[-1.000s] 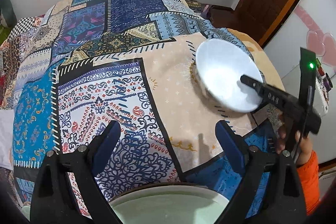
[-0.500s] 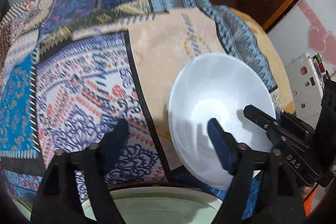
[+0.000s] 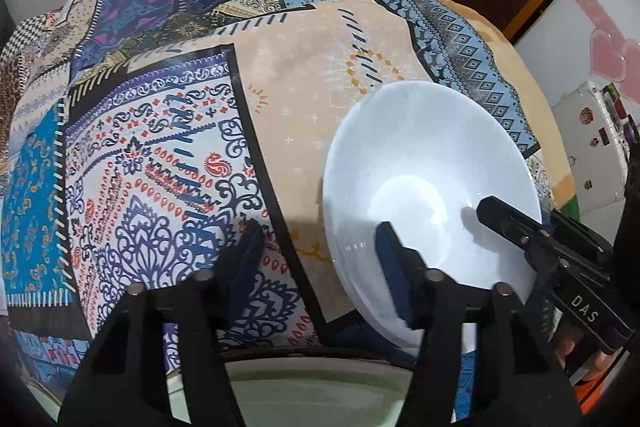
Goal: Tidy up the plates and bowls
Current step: 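Grasp the white bowl rim with the left tool while the right tool grasps it too, then carry the white bowl with both tools over the nested green bowl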
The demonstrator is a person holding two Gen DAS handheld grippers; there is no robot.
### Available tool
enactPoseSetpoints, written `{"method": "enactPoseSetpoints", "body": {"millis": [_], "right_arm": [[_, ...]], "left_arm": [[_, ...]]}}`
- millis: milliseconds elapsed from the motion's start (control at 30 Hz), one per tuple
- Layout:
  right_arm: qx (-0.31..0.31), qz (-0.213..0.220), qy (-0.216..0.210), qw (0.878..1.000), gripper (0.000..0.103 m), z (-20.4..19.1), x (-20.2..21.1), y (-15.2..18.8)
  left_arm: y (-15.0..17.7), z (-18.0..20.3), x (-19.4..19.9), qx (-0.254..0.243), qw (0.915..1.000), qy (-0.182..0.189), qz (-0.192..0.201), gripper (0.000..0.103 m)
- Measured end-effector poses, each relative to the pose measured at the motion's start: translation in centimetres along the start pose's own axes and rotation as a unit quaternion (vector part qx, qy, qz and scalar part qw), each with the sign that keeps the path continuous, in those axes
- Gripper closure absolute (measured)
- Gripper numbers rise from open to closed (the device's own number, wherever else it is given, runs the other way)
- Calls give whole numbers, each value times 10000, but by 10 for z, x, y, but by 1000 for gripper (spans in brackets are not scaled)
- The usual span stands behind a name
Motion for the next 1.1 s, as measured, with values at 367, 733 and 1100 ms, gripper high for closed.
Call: {"method": "enactPoseSetpoints", "body": {"millis": [367,733,1100], "right_arm": [[152,142,136,9997,81,-8,7,-1],[203,219,107,9995,81,-28,26,4],[362,387,-43,9986,82,-72,45,10]], "left_arm": [[4,12,8,-275,9996,5,37,85],[19,5,46,-294,9985,41,451,90],[46,-14,102,-223,9960,-92,864,90]]}}
Point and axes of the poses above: each gripper's, at about its wrist camera, not at the fingertips, and x roughly against the way its jaws point, z to its right, y to its underside, the point moved 7 cm from there along -x, roughly the way its jaws point, and after that the axes turned 1 degree about z, right-handed, at the moved point
